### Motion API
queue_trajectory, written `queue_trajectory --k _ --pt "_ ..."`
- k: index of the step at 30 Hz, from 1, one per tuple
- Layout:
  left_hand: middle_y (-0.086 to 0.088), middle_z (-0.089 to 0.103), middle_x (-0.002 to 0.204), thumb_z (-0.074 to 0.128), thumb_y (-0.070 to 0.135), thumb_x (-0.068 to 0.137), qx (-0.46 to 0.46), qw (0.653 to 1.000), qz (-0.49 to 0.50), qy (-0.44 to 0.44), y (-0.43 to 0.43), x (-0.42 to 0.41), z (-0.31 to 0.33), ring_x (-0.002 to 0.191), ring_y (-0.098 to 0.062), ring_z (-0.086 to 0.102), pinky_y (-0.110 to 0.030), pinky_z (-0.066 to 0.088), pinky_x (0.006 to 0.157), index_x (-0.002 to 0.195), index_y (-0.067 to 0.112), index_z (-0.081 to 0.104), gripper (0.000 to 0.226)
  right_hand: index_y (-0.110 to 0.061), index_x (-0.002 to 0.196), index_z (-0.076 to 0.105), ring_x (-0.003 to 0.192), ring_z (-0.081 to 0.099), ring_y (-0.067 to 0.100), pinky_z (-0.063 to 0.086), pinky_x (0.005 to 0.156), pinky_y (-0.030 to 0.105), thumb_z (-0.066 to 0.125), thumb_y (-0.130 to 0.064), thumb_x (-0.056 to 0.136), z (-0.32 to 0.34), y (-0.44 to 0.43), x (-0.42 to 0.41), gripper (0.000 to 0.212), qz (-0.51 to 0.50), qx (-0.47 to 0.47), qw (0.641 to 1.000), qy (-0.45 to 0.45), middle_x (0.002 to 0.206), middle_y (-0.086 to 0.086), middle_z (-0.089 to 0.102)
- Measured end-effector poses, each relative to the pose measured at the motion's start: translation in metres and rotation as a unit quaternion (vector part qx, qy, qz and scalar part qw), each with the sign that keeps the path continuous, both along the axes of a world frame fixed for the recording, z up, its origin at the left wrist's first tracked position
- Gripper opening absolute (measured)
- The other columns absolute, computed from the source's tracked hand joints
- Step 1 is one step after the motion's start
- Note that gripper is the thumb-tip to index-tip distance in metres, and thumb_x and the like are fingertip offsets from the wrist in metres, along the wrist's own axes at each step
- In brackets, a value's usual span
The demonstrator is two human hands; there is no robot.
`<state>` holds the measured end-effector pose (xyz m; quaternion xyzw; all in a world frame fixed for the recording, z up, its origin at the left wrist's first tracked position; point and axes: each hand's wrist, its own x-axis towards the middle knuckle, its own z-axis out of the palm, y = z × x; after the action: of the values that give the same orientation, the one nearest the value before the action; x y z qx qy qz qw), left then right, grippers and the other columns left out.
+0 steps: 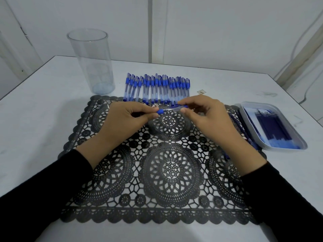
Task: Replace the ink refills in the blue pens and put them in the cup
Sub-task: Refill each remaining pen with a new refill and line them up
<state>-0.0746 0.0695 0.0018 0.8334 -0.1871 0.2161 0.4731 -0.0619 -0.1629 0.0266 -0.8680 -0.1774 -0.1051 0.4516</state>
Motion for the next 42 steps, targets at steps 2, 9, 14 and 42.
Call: queue_trajectory --k 2,9,14,42 --pt "0.011 0.074 0.088 0.08 0.019 0.078 -0.011 1.0 0.005 -0.004 -0.001 -0.001 0.001 0.08 0.0 0.071 -0.013 0.055 0.076 0.102 0.016 0.076 0.025 -0.023 0.106 0.073 0.084 0.063 0.006 0.055 0.082 0.027 0.07 -0.02 0.089 0.001 0.001 0.0 0.017 0.0 0.006 1.0 0.001 0.094 -0.011 0.07" --pt "0.007 0.075 0.087 0.081 0.024 0.077 -0.017 0.999 0.005 -0.03 -0.007 -0.002 0.003 0.077 -0.006 0.072 -0.023 0.059 0.075 0.099 0.016 0.077 0.024 -0.019 0.107 0.071 0.08 0.062 0.016 0.054 0.077 0.027 0.07 -0.015 0.089 0.0 0.009 -0.005 0.018 0.039 0.066 0.997 0.021 0.089 0.004 0.069" --pt "0.003 0.076 0.088 0.082 0.014 0.078 -0.037 0.998 0.009 -0.057 -0.007 -0.002 0.0 0.081 -0.003 0.072 -0.019 0.057 0.078 0.098 0.009 0.077 0.021 -0.017 0.1 0.072 0.071 0.058 0.011 0.053 0.067 0.019 0.072 -0.01 0.085 0.001 0.013 -0.008 0.017 0.044 0.139 0.988 0.049 0.079 0.005 0.066" --pt "-0.004 0.058 0.139 0.042 0.038 0.103 0.171 0.984 -0.02 0.036 -0.042 0.031 -0.005 0.121 -0.015 0.056 -0.045 0.04 0.112 0.143 0.024 0.05 0.043 -0.015 0.095 0.073 0.072 0.068 0.007 0.049 0.065 0.017 0.07 -0.019 0.089 0.051 -0.035 0.007 0.008 -0.089 0.201 0.975 -0.025 0.074 -0.005 0.073"
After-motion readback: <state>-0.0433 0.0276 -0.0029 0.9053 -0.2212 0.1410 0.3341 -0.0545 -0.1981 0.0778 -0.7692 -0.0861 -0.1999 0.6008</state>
